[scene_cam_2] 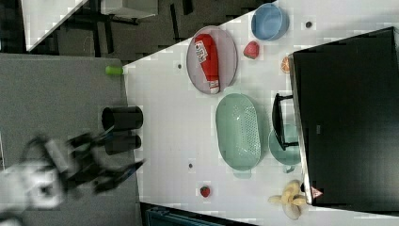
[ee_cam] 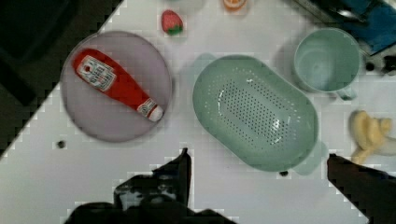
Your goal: Drag strainer right to left.
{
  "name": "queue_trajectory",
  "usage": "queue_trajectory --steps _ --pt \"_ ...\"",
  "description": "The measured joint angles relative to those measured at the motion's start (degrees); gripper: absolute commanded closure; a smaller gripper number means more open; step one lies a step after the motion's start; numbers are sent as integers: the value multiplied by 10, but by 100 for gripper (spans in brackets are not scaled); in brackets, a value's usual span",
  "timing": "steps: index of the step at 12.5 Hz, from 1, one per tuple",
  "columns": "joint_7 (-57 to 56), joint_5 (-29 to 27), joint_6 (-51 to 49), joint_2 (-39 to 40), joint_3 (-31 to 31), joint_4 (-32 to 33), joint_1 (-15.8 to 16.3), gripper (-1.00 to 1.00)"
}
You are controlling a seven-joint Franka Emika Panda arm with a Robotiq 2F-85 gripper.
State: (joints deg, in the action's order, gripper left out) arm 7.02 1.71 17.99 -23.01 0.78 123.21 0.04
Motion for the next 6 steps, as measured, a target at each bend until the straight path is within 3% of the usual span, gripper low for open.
queue_trajectory --steps 6 --pt "67 -13 185 239 21 124 -7 -100"
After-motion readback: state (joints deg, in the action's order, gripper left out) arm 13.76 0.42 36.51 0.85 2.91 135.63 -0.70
